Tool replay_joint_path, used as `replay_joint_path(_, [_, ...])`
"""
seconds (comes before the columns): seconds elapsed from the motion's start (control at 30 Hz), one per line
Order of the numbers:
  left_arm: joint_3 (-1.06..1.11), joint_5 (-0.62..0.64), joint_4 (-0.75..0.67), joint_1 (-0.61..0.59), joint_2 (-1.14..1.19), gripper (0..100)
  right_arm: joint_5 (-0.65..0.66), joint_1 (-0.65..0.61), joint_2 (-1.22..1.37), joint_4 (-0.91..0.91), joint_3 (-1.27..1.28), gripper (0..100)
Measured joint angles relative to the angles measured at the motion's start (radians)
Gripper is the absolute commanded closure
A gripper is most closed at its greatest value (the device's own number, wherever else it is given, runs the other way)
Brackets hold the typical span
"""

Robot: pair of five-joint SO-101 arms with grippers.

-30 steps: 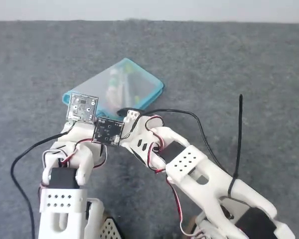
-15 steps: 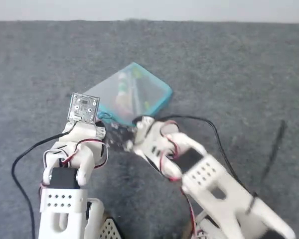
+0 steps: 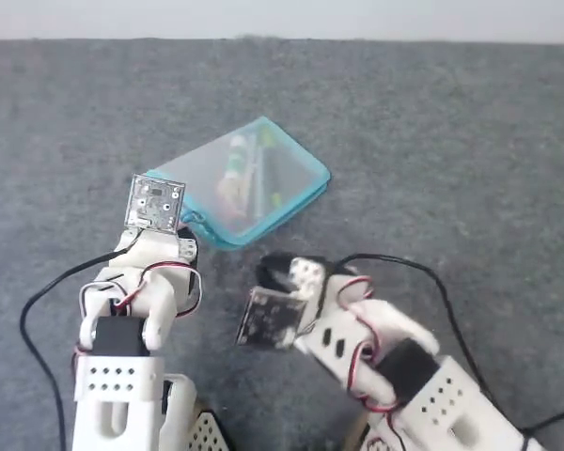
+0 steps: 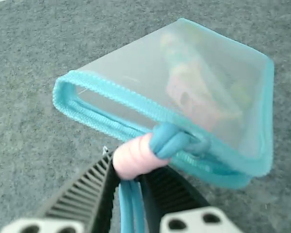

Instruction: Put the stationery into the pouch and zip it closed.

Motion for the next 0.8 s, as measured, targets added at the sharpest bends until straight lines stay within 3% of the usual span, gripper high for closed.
replay_joint_path(0.2, [0.000,0.000,0.000,0.000,0.000,99,-0.100,-0.011,0.250,-0.078,-0.028,79.7])
replay_joint_path(0.43, [0.000,0.000,0.000,-0.003,0.000,99,-0.132,-0.006,0.559,-0.160,-0.167,79.2])
replay_joint_path(0.8, [0.000,-0.003,0.014,-0.025,0.000,99,-0.135,0.043,0.756,-0.408,-0.203,79.2])
